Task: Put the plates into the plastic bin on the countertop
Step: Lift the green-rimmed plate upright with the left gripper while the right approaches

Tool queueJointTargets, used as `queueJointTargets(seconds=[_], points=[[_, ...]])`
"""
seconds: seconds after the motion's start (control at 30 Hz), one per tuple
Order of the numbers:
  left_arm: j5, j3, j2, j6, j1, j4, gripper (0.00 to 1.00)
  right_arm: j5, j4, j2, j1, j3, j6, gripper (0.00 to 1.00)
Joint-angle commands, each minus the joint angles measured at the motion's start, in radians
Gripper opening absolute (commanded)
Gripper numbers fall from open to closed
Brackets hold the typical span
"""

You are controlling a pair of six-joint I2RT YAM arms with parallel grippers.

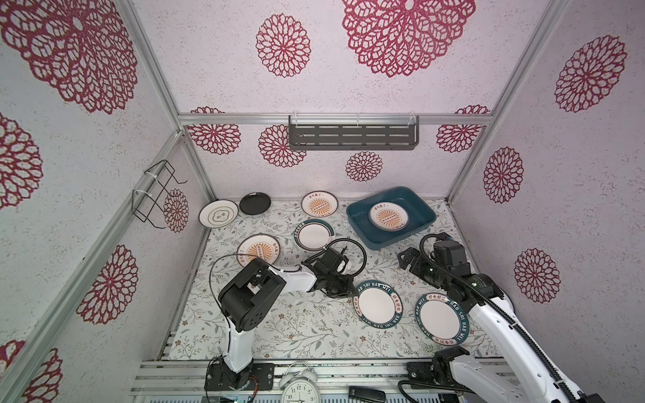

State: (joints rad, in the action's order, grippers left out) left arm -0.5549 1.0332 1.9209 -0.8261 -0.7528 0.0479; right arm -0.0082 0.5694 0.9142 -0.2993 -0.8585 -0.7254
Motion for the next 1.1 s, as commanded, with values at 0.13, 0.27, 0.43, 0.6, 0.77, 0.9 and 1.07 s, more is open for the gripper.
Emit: queueJointTargets(seconds=[0.13,0.27,0.43,0.6,0.77,0.9,1.07], points=[[0.084,-0.030,-0.130,-0.028,0.035,0.076,0.00,-0.050,-0.037,-0.017,-0.001,0.045,0.004,0.99],[0.117,0.017,-0.210,-0.006,0.045,0.171,0.00,-0.096,-0.082,-0.012,0.000,0.059,0.003,0.99],[0.080,0.111,-0.260,-0.001,0.111,0.212,0.00,-0.197,-0.196,0.026,0.007,0.058,-0.009,0.99],[0.033,0.239,-0.238,0.010,0.195,0.246,0.00,-0.251,-0.280,0.114,0.021,0.023,-0.017,0.99],[0.022,0.413,-0.163,0.046,0.252,0.313,0.00,-0.281,-0.321,0.221,0.029,-0.042,-0.009,0.98],[-0.036,0.525,-0.093,0.058,0.295,0.329,0.00,-0.312,-0.388,0.317,0.058,-0.082,-0.031,0.92],[-0.114,0.622,-0.021,0.053,0.341,0.327,0.00,-0.415,-0.529,0.442,0.091,-0.129,-0.104,0.77]])
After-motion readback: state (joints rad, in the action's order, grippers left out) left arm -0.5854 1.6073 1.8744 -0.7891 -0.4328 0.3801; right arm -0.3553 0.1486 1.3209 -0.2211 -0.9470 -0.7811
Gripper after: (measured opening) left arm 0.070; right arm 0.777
